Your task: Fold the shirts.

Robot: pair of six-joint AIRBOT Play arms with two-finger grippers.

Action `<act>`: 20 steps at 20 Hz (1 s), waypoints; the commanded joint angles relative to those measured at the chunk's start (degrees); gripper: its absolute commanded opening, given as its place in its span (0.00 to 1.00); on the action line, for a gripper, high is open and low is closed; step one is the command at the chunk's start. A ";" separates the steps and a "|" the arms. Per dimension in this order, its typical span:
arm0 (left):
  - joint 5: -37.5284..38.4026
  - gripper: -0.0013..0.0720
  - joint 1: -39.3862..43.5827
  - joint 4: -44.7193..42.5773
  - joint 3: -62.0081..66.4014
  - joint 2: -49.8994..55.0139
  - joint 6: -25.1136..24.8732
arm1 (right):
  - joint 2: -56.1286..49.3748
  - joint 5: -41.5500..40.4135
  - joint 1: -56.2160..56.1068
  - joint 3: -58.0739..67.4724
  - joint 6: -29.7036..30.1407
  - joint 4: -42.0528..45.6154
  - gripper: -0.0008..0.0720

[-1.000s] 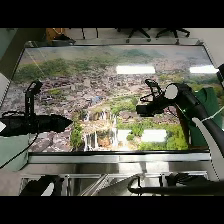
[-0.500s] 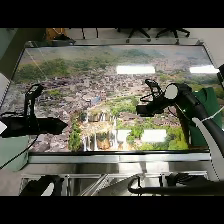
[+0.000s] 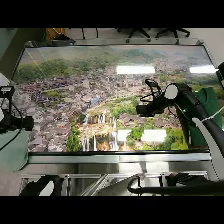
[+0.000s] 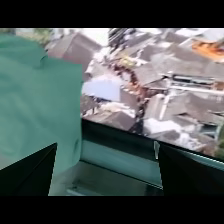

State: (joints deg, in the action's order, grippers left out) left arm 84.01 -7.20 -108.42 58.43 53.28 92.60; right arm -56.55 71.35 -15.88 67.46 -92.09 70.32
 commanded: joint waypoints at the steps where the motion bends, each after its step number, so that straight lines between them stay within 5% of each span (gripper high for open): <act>1: -0.74 0.95 -10.93 -3.48 -2.99 7.56 1.14 | -0.07 0.02 -0.04 -0.02 -0.02 -0.02 0.04; 5: -7.08 0.95 -18.78 -2.97 -9.70 15.82 1.07 | -0.13 0.02 -0.04 -0.02 -0.02 -0.02 0.04; 13: -13.99 0.94 -19.63 -9.77 -10.32 27.69 3.56 | -0.57 -0.85 -0.04 -0.02 0.00 -0.02 0.04; 14: -13.68 0.88 -19.63 -11.15 -8.57 28.63 3.58 | -0.70 -0.85 -0.04 -0.02 -0.02 -0.02 0.04; 15: -13.03 0.61 -19.61 -11.65 -6.34 29.51 3.61 | -0.79 -0.83 -0.04 -0.02 -0.02 -0.02 0.04; 16: -11.91 0.15 -19.54 -11.43 -4.04 30.10 3.43 | -0.76 -0.83 -0.04 -0.02 -0.02 -0.02 0.04; 17: -10.73 0.03 -18.91 -11.30 -1.70 30.56 2.80 | -0.79 -0.85 -0.04 -0.02 -0.02 -0.02 0.04; 20: -7.32 0.03 -13.90 -5.09 5.95 29.44 -0.90 | -0.79 -0.85 -0.04 -0.02 -0.02 -0.02 0.04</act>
State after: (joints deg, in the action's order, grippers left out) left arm 73.91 -24.34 -117.62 58.22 82.81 94.37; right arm -57.30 70.54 -15.88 67.46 -92.09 70.30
